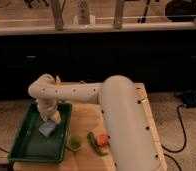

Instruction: Wipe tray with sponge

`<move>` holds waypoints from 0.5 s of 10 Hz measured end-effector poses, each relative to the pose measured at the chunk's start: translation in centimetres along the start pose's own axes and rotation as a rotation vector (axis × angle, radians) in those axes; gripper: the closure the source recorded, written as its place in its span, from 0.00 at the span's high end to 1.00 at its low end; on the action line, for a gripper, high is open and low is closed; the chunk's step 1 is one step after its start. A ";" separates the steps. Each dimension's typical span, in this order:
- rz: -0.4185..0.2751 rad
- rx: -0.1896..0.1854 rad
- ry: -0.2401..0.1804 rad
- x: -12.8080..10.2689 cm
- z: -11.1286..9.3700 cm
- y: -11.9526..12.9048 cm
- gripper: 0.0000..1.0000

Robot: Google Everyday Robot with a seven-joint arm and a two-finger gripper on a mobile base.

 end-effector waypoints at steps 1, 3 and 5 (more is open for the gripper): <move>-0.017 -0.001 0.001 0.1 0.2 -2.0 0.02; -0.067 -0.014 -0.003 -1.1 0.8 -4.4 0.02; -0.134 -0.032 -0.019 -4.3 1.6 -5.4 0.02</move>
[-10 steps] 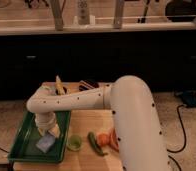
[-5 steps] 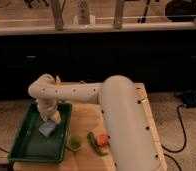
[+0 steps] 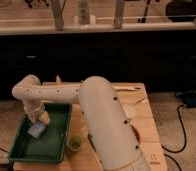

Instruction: Wipe tray with sponge

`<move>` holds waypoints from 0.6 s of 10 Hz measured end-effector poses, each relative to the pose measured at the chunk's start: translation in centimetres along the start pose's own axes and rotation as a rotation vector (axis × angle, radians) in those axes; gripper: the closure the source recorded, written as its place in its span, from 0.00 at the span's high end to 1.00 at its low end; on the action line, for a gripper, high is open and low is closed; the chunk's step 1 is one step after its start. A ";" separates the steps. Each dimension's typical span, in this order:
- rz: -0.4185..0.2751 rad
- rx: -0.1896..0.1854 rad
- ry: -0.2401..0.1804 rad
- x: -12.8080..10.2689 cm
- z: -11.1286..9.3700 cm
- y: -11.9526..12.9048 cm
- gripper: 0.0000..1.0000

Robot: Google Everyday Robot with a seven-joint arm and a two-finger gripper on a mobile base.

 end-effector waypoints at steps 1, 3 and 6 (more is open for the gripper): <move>-0.024 0.006 -0.008 -1.5 0.3 -0.3 0.02; -0.065 0.008 -0.027 -4.4 0.9 0.2 0.02; -0.062 0.008 -0.037 -5.5 1.3 3.2 0.02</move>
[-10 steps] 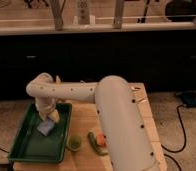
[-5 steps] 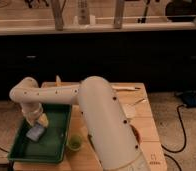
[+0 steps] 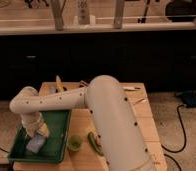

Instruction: Wipe tray with sponge

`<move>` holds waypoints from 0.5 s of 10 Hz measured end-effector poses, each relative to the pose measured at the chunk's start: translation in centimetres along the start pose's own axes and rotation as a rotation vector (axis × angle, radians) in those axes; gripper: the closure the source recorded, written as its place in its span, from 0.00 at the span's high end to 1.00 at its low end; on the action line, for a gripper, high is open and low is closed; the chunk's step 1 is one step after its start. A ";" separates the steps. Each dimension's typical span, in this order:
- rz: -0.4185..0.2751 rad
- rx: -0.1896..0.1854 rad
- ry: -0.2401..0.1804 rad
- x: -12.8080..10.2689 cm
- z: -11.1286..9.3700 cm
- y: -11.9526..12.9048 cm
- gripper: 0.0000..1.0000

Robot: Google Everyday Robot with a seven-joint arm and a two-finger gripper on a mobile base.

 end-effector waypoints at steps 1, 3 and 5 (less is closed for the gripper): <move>0.018 -0.001 0.000 -0.1 0.0 1.2 0.02; 0.075 0.007 0.011 1.3 -0.7 2.5 0.02; 0.127 0.007 0.021 4.6 -1.6 3.3 0.02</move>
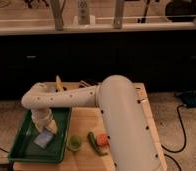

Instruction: Wipe tray with sponge

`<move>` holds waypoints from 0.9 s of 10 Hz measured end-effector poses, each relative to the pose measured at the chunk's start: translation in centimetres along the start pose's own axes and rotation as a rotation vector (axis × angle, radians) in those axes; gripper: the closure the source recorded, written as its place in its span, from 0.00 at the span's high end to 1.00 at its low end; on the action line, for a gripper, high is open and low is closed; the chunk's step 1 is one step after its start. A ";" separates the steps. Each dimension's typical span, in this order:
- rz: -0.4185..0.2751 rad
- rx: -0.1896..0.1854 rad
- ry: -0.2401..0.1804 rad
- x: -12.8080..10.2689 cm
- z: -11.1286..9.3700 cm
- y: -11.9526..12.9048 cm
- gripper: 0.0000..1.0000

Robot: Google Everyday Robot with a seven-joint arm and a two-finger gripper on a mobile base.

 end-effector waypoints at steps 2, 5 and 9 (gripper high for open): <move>0.044 -0.002 0.008 3.2 -0.9 -0.7 0.02; 0.103 -0.005 0.018 5.0 -1.4 -1.1 0.02; 0.100 -0.005 0.018 4.9 -1.4 -1.2 0.02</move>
